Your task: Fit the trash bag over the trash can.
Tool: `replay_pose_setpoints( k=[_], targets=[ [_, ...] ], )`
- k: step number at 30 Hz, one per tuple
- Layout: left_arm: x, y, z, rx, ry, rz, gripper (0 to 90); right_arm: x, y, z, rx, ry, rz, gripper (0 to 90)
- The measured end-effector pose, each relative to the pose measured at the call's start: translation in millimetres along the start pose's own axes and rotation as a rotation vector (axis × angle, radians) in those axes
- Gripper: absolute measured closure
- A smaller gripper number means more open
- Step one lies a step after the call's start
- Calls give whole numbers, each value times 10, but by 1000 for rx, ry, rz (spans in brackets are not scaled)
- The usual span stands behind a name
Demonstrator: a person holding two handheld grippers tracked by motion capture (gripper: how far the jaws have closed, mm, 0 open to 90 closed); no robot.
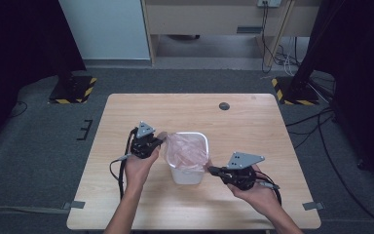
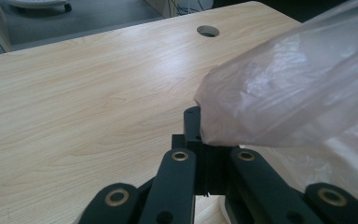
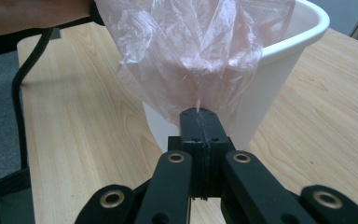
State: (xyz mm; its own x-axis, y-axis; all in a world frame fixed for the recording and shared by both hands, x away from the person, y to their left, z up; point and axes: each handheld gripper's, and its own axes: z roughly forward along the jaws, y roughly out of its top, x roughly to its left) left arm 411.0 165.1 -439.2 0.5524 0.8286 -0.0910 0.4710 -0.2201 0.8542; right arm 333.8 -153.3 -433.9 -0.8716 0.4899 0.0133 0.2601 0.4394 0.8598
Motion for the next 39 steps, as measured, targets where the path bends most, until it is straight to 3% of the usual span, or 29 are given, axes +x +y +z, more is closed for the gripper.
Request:
replay_pose_setpoints(
  k=[10,12,16,20,25,32,39],
  targets=[
    [11,-36,4,-13,0,-20,900,17,2,1,4,-7,-12,900],
    [13,-36,-3,-17,3,-21,865,19,3,-2,-2,-5,-12,900],
    [32,-67,-58,-36,42,-14,732,31,22,-55,-27,-7,-24,743],
    [34,-92,-119,-64,55,-15,602,56,29,-106,-42,-21,-45,612],
    [35,-106,-198,-79,66,-3,486,84,57,-169,-60,-36,-62,511],
    [0,-123,-388,-106,46,13,444,134,162,-234,-97,-47,-80,441],
    [-30,-181,-529,-99,34,47,466,182,279,-253,-114,-45,-91,453]
  ],
)
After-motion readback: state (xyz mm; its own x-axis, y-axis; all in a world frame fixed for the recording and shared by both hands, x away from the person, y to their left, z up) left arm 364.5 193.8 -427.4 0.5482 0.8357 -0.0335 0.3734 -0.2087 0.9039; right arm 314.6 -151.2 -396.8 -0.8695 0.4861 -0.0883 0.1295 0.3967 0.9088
